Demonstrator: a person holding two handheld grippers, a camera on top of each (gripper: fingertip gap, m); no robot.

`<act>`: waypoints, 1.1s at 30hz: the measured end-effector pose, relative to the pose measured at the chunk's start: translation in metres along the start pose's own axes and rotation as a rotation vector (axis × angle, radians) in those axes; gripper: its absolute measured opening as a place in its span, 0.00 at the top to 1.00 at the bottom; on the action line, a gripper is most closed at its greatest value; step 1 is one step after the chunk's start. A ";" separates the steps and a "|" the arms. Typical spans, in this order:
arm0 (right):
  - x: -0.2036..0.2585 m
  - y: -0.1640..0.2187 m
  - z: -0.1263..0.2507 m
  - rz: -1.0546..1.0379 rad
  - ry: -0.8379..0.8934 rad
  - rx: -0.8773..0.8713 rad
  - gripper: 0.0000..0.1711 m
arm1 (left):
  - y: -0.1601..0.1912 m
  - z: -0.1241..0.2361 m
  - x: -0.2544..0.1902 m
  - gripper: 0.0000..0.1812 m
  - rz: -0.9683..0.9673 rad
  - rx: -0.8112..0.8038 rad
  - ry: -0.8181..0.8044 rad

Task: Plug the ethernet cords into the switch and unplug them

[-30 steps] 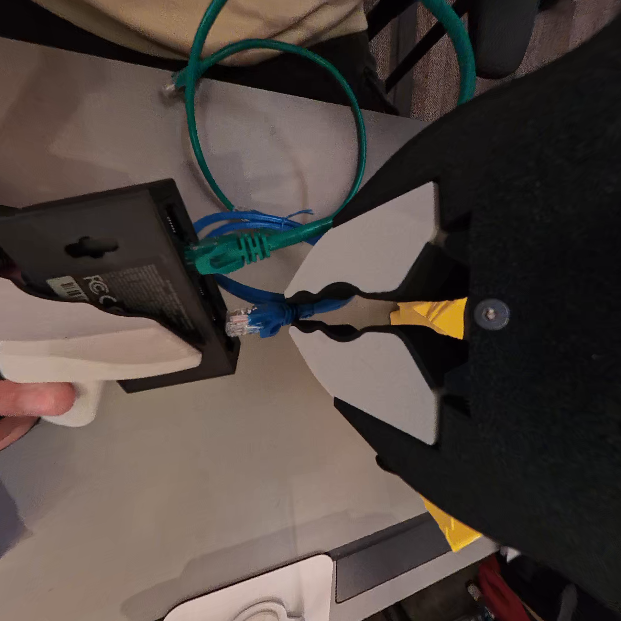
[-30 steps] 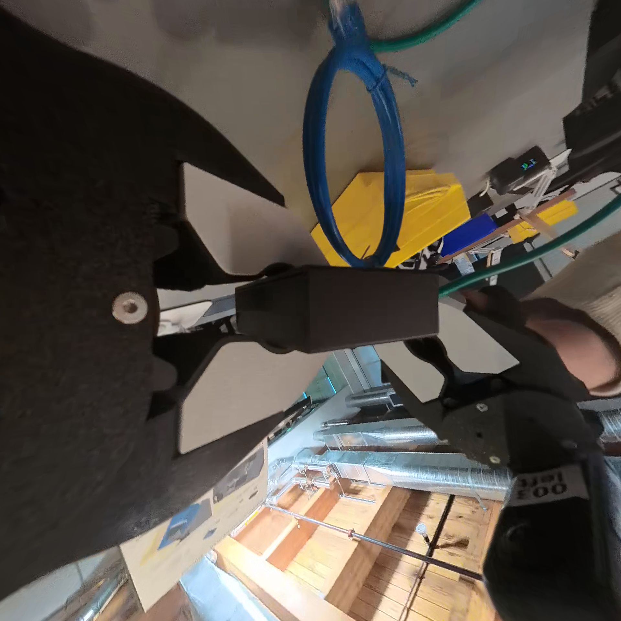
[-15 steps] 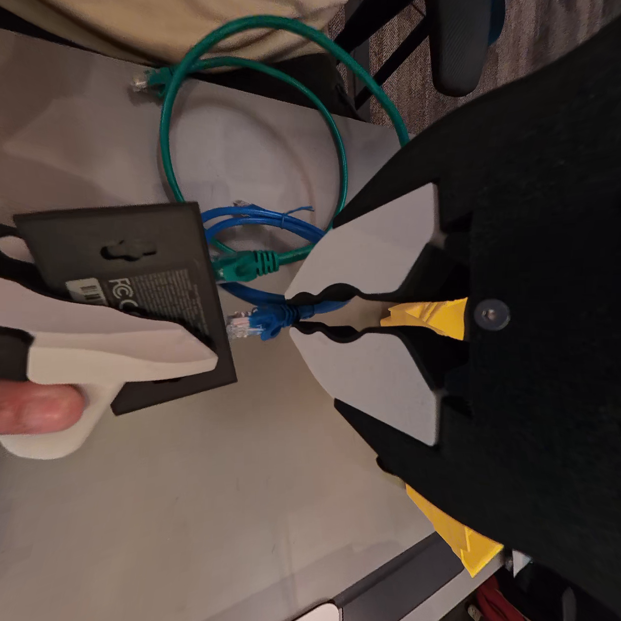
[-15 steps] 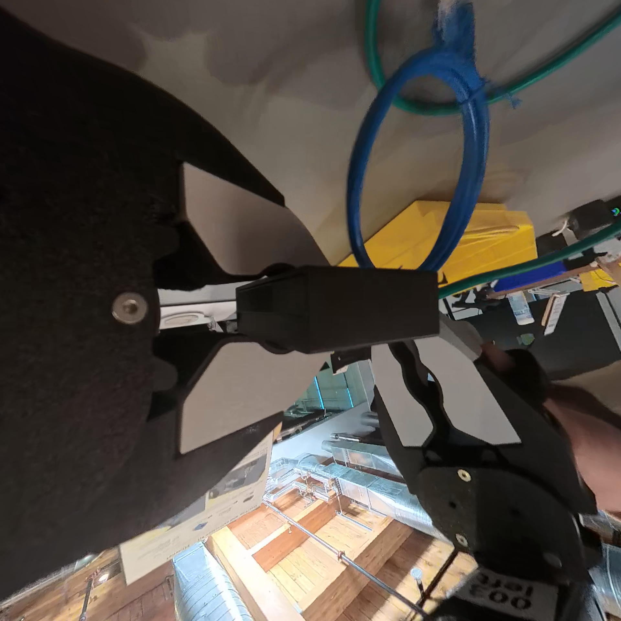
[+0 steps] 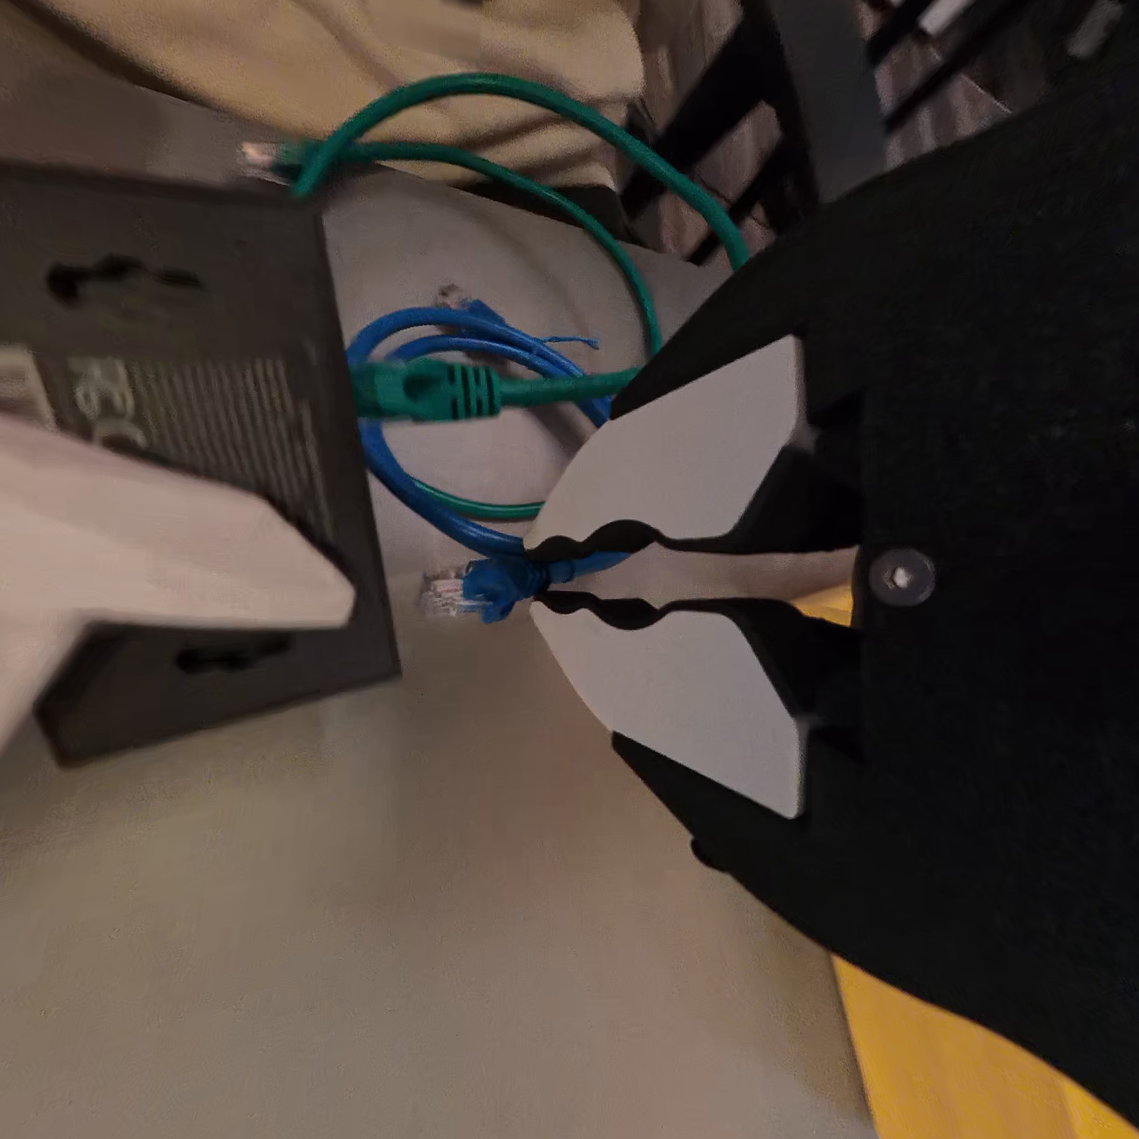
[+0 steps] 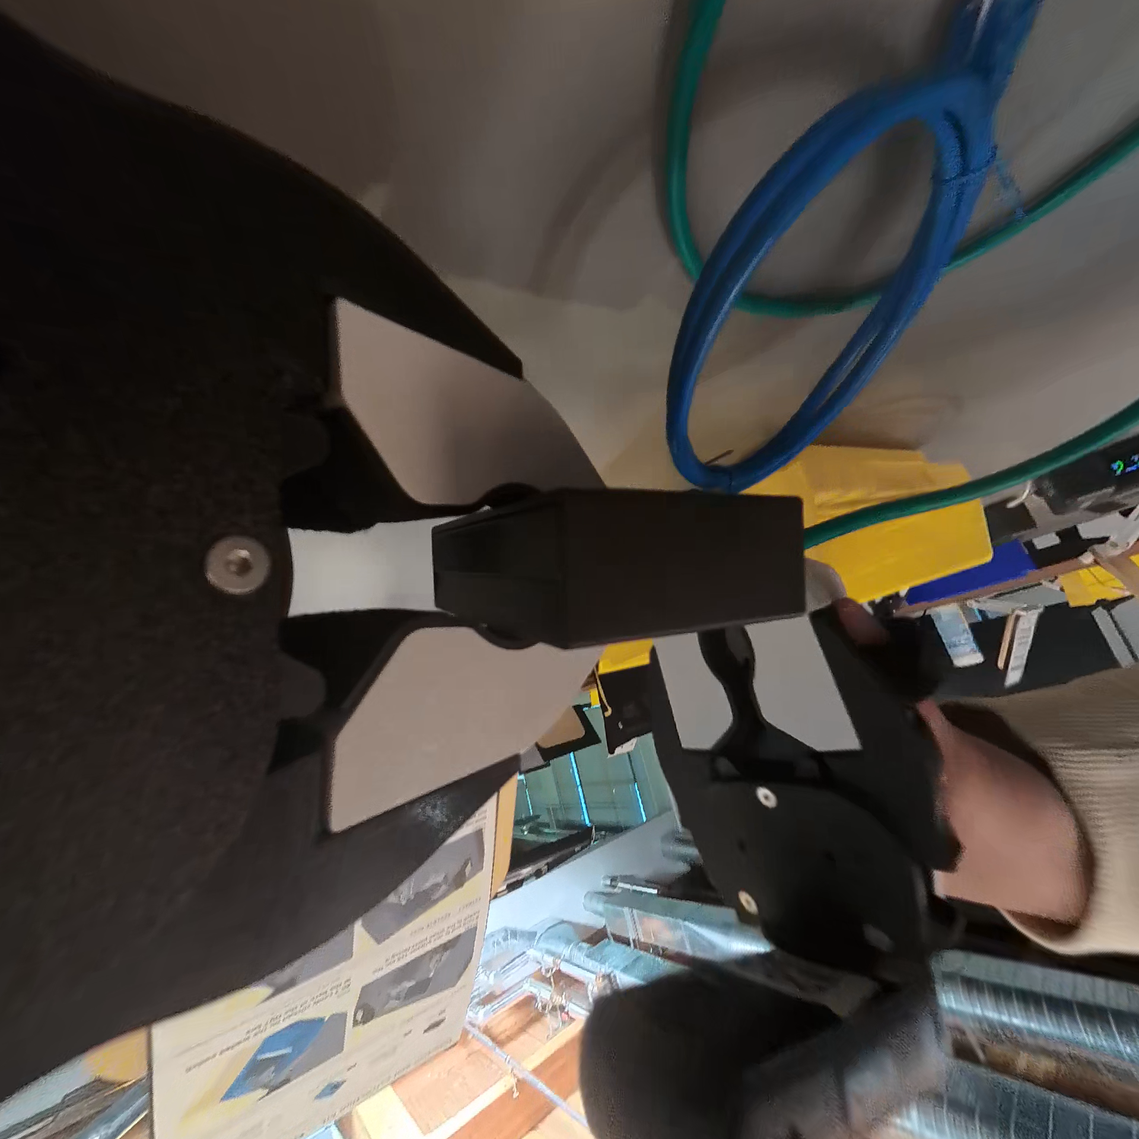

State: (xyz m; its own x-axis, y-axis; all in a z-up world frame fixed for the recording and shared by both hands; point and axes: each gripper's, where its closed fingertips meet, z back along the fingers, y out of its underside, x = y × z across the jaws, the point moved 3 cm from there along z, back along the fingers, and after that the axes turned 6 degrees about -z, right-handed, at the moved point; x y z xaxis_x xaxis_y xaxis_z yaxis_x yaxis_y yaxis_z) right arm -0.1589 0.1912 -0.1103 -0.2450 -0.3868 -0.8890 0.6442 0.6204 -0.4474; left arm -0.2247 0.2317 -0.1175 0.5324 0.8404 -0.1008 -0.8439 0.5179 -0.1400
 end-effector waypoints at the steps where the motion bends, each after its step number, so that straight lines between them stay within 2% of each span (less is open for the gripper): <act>1: 0.003 0.001 0.000 0.000 -0.016 0.002 0.82 | 0.002 -0.006 0.004 0.95 0.038 -0.052 0.033; 5: 0.007 0.002 0.007 -0.009 -0.042 -0.006 0.82 | 0.005 -0.024 0.016 0.95 0.241 -0.331 0.147; 7: 0.005 0.002 0.011 -0.030 -0.031 -0.014 0.82 | 0.002 -0.021 0.021 0.95 0.306 -0.429 0.108; 9: 0.003 0.001 0.016 -0.050 -0.020 -0.021 0.82 | -0.014 -0.011 0.024 0.94 0.384 -0.602 0.071; 11: 0.000 -0.001 0.020 -0.052 0.002 -0.032 0.82 | -0.024 -0.005 0.025 0.89 0.428 -0.651 0.000; 14: -0.007 -0.006 0.027 -0.068 0.041 -0.056 0.82 | -0.024 0.003 0.030 0.88 0.445 -0.712 -0.199; 17: -0.012 -0.014 0.037 -0.092 0.087 -0.089 0.82 | -0.021 -0.007 0.025 0.87 0.521 -0.801 -0.134; 21: -0.013 -0.019 0.041 -0.137 0.094 -0.116 0.82 | -0.020 -0.030 0.032 0.81 0.593 -0.808 0.013; 25: -0.008 -0.018 0.038 -0.150 0.065 -0.114 0.82 | -0.026 -0.056 0.026 0.73 0.610 -0.704 0.222; 28: -0.008 -0.017 0.037 -0.168 0.061 -0.113 0.82 | -0.027 -0.070 0.016 0.92 0.539 -0.647 0.259; 33: -0.009 -0.013 0.037 -0.211 0.058 -0.118 0.82 | -0.028 -0.072 0.003 0.94 0.429 -0.613 0.166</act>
State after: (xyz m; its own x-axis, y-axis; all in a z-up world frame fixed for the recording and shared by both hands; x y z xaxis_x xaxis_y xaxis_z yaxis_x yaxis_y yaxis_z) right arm -0.1379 0.1614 -0.0925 -0.4081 -0.4784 -0.7775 0.4866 0.6066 -0.6287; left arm -0.1943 0.2082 -0.1849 0.2098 0.8879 -0.4095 -0.8176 -0.0704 -0.5715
